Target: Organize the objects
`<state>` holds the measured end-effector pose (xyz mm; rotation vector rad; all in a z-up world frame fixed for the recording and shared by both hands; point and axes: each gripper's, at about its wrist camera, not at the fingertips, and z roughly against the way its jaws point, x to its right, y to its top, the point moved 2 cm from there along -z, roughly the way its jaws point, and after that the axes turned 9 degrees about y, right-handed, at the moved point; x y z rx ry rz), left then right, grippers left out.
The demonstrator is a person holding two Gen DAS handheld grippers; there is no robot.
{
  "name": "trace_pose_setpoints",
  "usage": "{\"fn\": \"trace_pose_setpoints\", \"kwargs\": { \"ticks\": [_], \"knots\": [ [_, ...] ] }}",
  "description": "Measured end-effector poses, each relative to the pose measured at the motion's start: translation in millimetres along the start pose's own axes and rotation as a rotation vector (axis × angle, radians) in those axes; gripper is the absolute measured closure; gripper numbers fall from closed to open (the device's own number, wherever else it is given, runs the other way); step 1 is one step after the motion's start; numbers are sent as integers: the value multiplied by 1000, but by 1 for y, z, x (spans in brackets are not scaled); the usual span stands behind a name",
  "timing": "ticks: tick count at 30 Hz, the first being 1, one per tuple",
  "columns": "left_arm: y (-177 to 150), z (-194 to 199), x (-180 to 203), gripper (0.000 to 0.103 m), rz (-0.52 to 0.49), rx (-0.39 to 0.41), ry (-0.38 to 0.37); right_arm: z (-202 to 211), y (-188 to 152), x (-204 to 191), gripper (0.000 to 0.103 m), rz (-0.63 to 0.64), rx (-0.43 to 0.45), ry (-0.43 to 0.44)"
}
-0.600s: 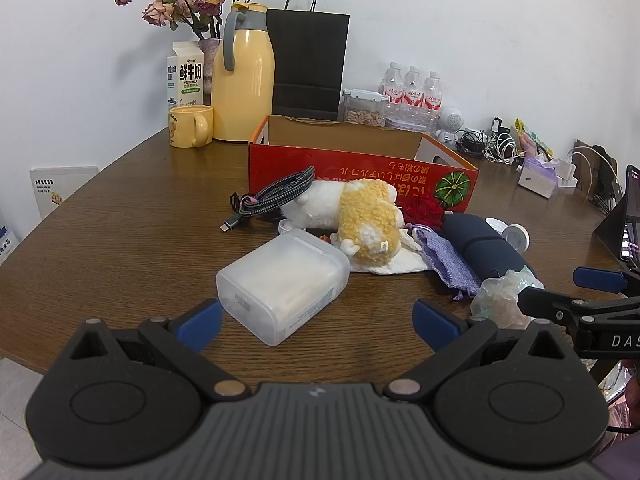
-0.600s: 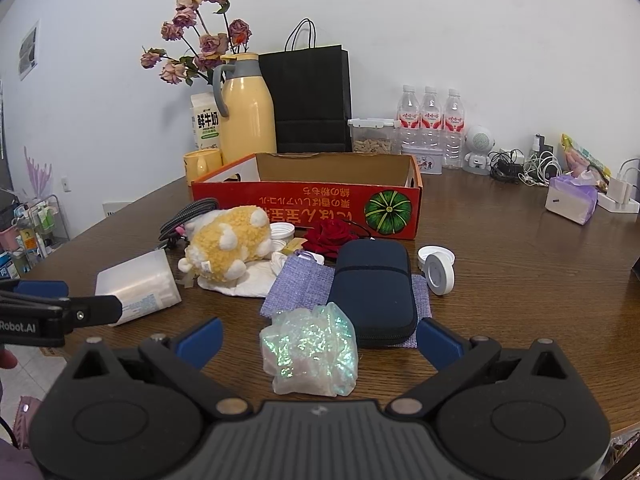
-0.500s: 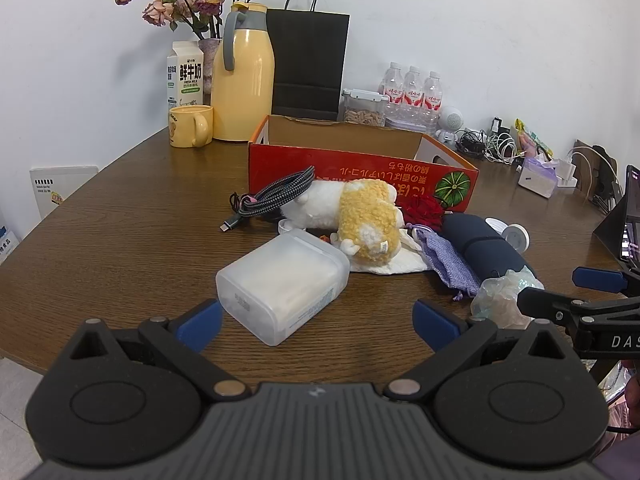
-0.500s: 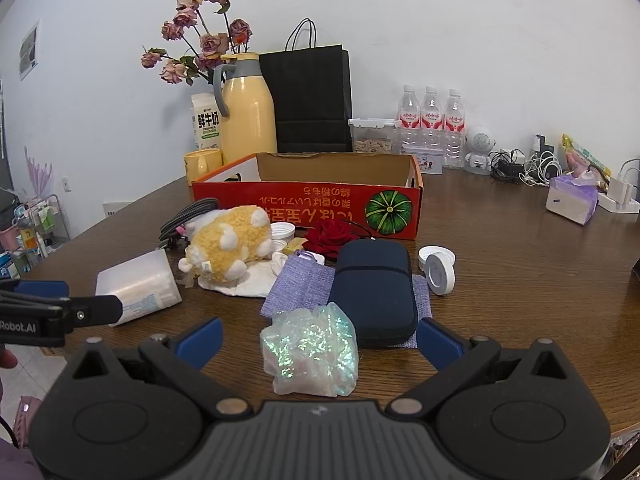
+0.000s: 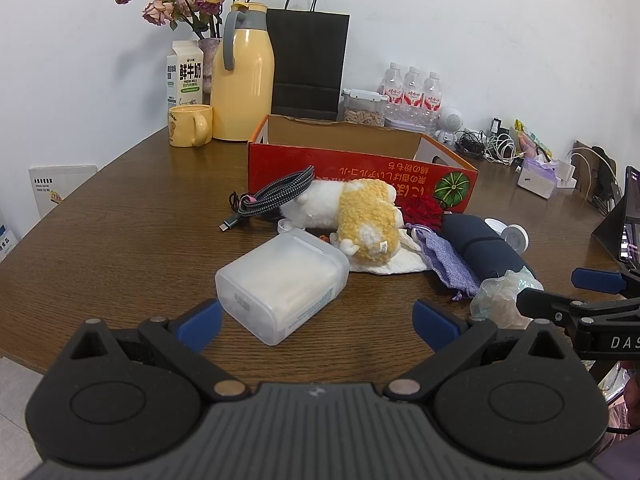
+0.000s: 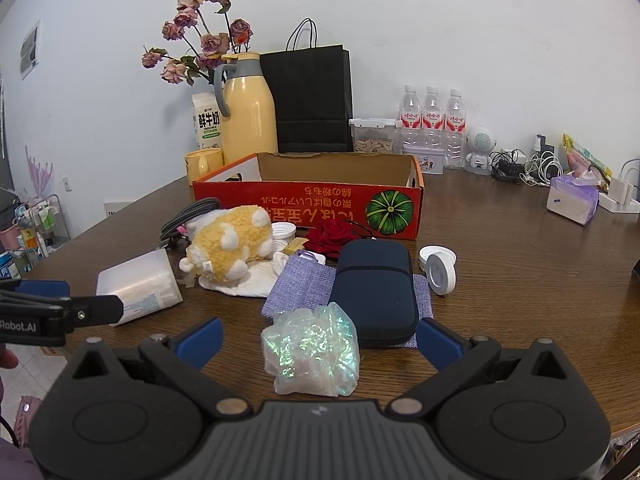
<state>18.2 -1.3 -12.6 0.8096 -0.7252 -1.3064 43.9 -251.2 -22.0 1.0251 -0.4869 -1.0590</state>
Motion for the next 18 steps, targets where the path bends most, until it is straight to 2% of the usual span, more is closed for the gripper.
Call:
{"fn": "trace_pose_setpoints", "kwargs": {
  "ticks": [18],
  "knots": [
    [1, 0, 0, 0, 1, -2, -2, -1, 0, -1, 0, 1, -2, 2]
  ]
}}
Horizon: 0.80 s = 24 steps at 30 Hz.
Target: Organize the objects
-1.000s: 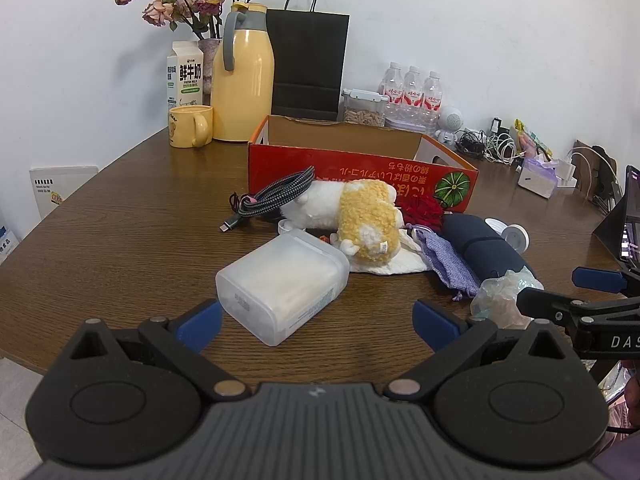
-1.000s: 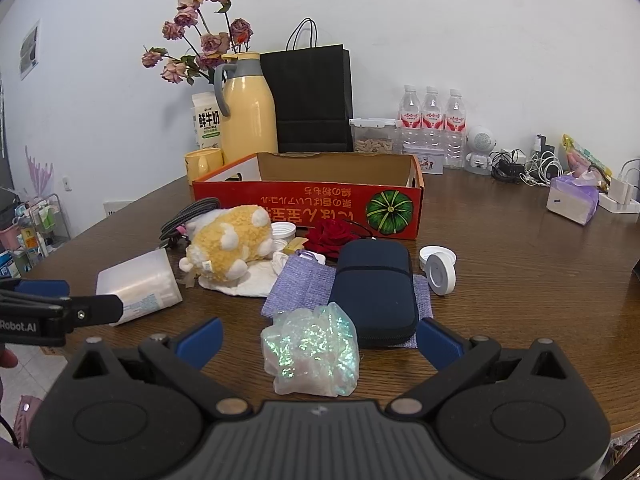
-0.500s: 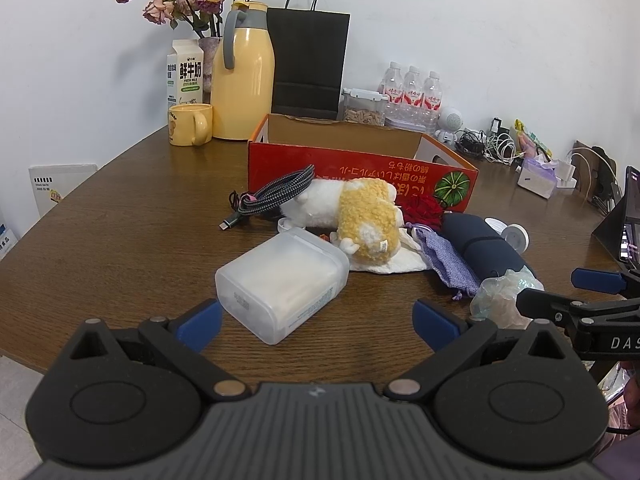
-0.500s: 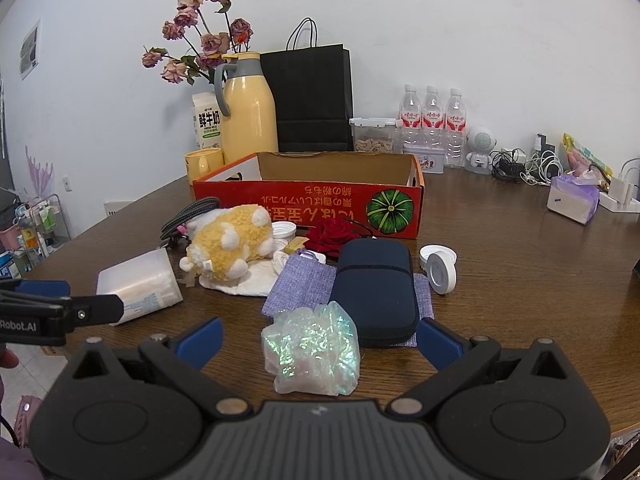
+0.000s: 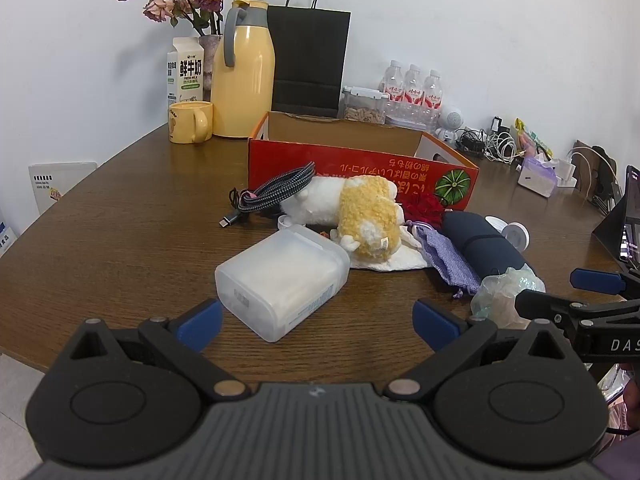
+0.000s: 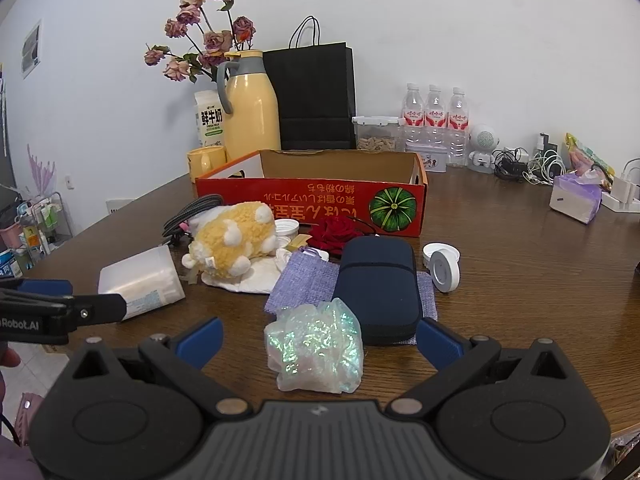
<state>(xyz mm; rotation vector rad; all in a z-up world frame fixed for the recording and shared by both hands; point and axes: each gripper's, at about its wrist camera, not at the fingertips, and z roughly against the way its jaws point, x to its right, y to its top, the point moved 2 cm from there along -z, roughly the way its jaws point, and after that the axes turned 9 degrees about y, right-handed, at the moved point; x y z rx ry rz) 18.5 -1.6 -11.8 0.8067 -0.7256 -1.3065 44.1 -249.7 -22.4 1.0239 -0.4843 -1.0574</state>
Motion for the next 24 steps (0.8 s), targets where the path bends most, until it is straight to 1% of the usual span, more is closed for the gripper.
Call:
{"fn": "trace_pose_setpoints", "kwargs": {
  "ticks": [20, 24],
  "knots": [
    [-1, 0, 0, 0, 1, -2, -3, -1, -2, -3, 0, 5, -1, 8],
    [-2, -3, 0, 0, 6, -17, -16, -2, -4, -4, 1, 4, -1, 11]
  ]
}}
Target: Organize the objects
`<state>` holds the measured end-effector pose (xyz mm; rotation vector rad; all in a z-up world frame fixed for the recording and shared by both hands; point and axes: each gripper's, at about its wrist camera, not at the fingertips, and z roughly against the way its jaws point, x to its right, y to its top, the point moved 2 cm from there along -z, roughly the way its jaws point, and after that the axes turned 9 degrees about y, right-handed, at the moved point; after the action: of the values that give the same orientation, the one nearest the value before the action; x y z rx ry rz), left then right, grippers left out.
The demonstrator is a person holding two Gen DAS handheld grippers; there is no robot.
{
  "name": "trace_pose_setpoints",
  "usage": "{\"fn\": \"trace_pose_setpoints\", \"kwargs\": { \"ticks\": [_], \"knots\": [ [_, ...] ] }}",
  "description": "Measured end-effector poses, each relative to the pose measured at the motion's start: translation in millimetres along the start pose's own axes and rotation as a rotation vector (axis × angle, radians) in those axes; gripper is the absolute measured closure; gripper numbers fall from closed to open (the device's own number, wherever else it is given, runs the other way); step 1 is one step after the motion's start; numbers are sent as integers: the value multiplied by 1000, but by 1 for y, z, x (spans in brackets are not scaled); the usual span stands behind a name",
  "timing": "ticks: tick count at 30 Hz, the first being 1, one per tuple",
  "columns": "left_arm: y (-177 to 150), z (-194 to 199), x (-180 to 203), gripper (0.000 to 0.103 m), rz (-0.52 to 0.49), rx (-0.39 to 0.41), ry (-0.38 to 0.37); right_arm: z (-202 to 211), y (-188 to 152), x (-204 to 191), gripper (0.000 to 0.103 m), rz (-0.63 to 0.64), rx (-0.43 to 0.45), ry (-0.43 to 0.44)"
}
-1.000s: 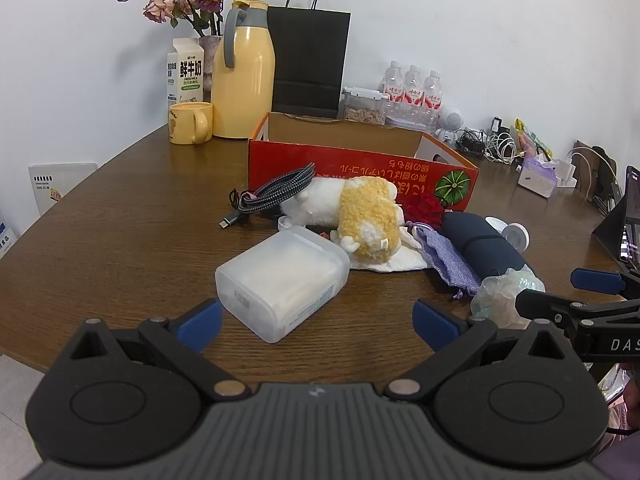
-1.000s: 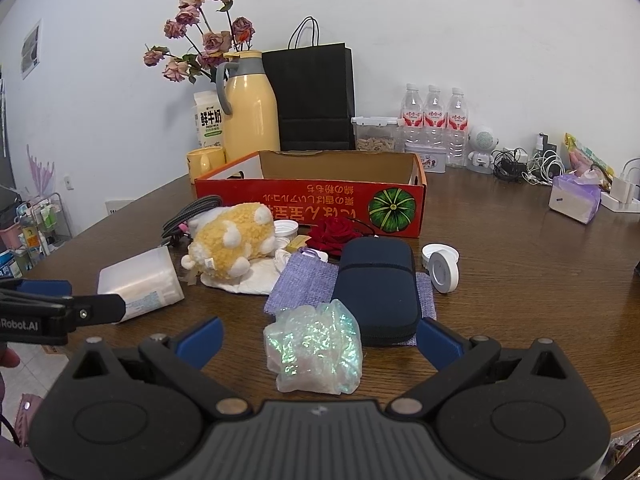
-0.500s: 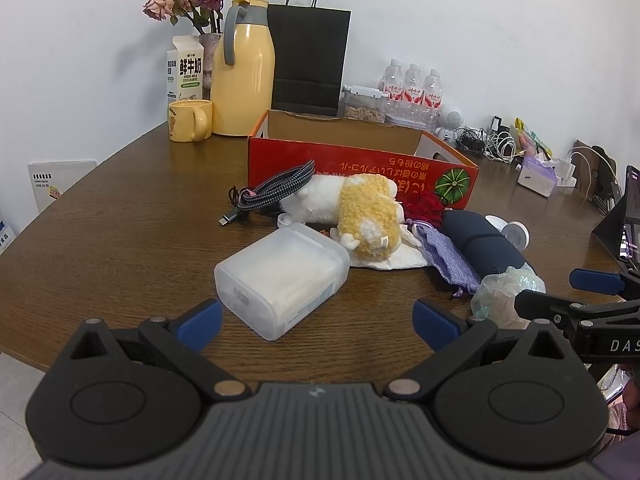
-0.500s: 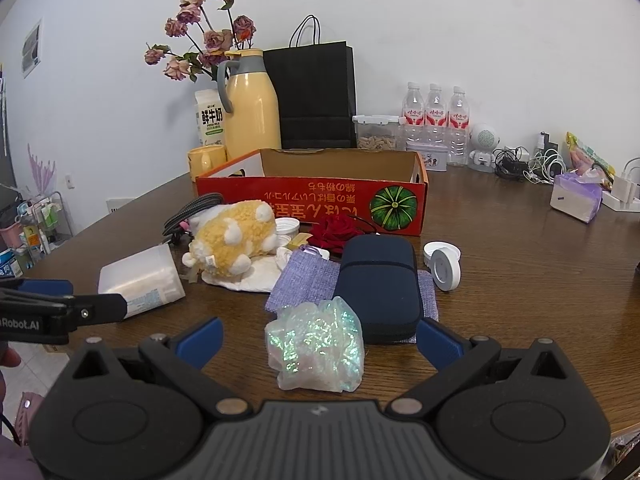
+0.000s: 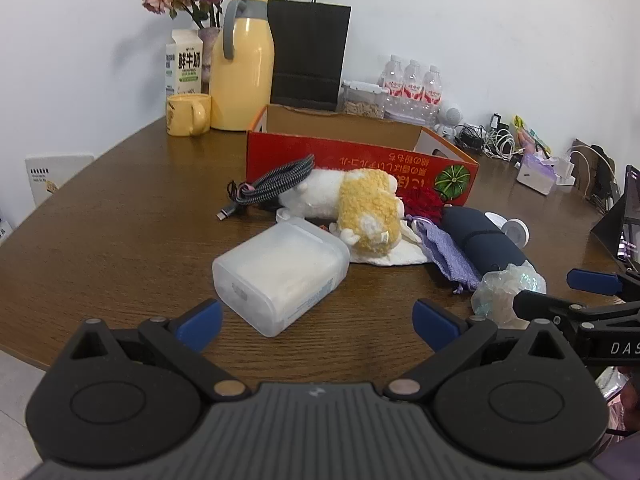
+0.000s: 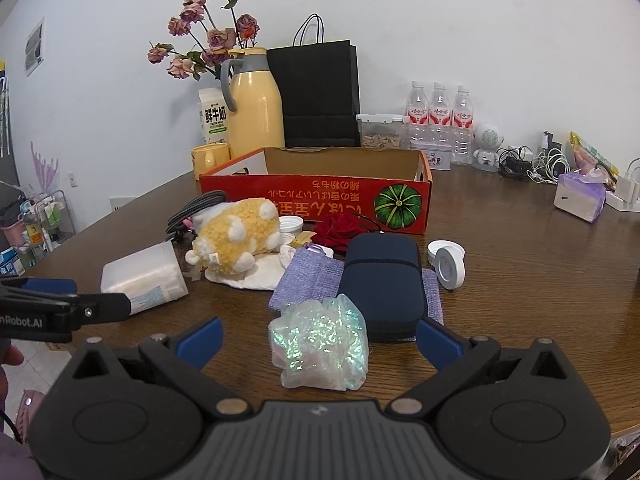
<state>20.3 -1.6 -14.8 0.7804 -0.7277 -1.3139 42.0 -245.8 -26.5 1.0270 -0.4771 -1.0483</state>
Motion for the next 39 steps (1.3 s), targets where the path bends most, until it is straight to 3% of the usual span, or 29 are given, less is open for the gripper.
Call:
{"fn": "trace_pose_setpoints", "kwargs": {
  "ticks": [13, 22, 25, 29, 33, 39],
  "knots": [
    [8, -27, -17, 0, -20, -21, 32, -11, -1, 5, 11, 5, -28, 10],
    [19, -57, -24, 0, -55, -27, 38, -26, -1, 9, 33, 5, -69, 20],
    [22, -66, -25, 0, -72, -39, 27, -30, -2, 11, 47, 0, -83, 29],
    [23, -76, -23, 0, -83, -53, -16, -32, -2, 12, 48, -8, -83, 37],
    [22, -82, -21, 18, -81, -64, -71, -34, -2, 12, 49, -12, -80, 38],
    [17, -78, -22, 20, -64, -38, -96, -34, 0, 11, 52, -7, -75, 61]
  ]
}}
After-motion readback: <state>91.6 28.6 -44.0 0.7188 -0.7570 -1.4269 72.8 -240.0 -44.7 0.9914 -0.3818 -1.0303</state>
